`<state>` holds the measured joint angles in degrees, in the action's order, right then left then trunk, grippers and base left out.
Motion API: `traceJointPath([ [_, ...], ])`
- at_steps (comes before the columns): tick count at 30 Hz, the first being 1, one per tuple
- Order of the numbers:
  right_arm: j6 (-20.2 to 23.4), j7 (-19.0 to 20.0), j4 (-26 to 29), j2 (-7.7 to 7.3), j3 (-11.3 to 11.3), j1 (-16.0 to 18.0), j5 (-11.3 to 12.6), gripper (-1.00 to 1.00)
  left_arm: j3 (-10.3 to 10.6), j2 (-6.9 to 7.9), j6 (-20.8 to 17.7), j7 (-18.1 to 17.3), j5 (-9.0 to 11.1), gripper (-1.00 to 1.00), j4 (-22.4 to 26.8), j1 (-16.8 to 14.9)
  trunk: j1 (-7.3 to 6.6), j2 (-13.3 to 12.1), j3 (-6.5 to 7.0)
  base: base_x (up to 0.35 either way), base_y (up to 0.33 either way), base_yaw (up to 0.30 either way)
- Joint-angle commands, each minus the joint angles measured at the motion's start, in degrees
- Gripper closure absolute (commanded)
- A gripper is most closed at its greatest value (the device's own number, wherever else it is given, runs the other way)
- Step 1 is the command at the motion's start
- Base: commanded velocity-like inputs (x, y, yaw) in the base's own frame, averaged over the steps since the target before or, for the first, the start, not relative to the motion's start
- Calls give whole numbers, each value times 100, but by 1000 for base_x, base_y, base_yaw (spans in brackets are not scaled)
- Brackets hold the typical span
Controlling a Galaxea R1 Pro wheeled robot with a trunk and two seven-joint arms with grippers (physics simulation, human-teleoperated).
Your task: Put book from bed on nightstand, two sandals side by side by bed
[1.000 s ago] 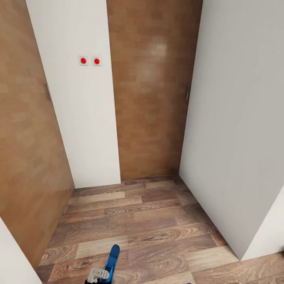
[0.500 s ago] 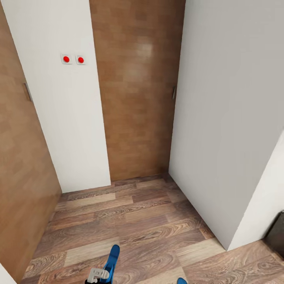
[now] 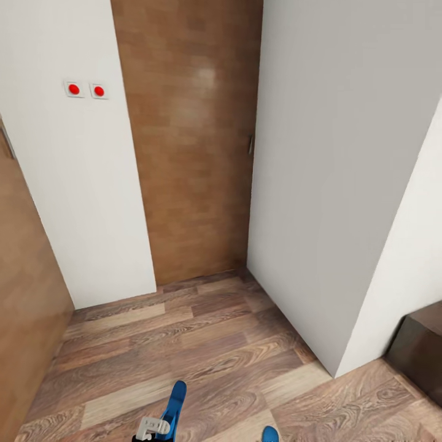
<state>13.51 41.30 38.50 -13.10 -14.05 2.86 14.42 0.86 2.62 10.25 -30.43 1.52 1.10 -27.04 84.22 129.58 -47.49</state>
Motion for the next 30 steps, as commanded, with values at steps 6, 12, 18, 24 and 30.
traceJointPath([
  [6,55,18,-1,1,-3,4,52,-100,11,2,21,-23,15,100,-4,-3,-1,2,-6,0,0,-94],
  [12,55,24,-1,1,-7,4,52,-100,11,2,21,-24,15,100,-4,-3,-1,2,-6,0,0,-17],
  [18,55,21,-1,1,-2,4,53,-100,11,2,21,-24,15,100,-4,-3,-1,2,-6,0,0,-2],
  [24,55,20,-1,1,1,4,54,-100,11,8,21,-24,15,100,-4,-3,-1,2,-6,0,0,0],
  [30,55,17,-1,5,7,4,52,-100,-20,39,21,-47,30,100,10,-3,-1,2,-6,0,0,0],
])
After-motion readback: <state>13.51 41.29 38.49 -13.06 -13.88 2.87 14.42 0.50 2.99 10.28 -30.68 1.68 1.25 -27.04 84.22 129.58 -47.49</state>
